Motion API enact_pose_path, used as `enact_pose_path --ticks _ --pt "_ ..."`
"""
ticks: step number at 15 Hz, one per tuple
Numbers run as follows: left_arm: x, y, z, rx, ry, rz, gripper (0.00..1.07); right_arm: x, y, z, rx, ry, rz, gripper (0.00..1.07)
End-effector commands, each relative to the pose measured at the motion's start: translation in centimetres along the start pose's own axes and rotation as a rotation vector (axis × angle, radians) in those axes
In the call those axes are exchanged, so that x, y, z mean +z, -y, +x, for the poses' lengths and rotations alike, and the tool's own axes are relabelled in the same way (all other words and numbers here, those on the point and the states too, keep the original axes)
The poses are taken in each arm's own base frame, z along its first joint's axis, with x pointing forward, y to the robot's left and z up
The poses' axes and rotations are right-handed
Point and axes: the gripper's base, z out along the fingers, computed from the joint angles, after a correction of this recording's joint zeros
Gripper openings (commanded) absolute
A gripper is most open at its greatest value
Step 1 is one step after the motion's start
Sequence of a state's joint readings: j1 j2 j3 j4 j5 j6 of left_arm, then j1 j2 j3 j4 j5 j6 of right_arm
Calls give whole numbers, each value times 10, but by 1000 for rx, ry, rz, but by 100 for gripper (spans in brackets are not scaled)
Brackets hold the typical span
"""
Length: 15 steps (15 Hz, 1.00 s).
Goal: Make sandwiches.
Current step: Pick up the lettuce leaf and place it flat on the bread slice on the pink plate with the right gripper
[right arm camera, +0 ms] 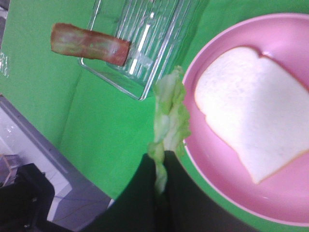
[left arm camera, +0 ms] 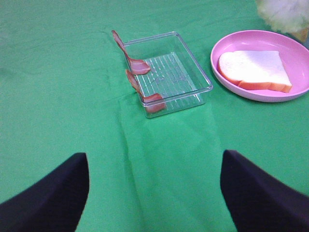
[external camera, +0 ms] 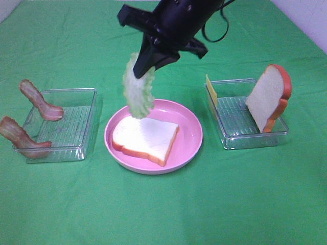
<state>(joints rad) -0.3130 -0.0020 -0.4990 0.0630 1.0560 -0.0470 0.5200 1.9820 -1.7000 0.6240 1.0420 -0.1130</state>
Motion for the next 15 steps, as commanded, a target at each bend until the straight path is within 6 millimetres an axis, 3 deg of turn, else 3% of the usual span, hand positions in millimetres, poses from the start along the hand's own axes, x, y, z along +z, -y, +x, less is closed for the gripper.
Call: enact_pose_path --ticks 1,4,7,12,13,15 --pt "0 0 -1 1 11 0 72 36 5 -6 34 -43 -127 0" --pt "0 0 -1 3 11 -3 72 72 18 -10 82 -74 -251 0" --pt "0 0 -1 3 11 -3 72 100 41 -8 131 -112 -192 0" --pt "0 -1 -1 8 13 -11 72 108 67 -6 195 -119 61 0" --pt "0 -1 -1 8 13 -12 72 107 77 -4 217 -129 176 0" --pt "0 -1 -1 8 13 -12 72 106 82 -3 222 -130 229 16"
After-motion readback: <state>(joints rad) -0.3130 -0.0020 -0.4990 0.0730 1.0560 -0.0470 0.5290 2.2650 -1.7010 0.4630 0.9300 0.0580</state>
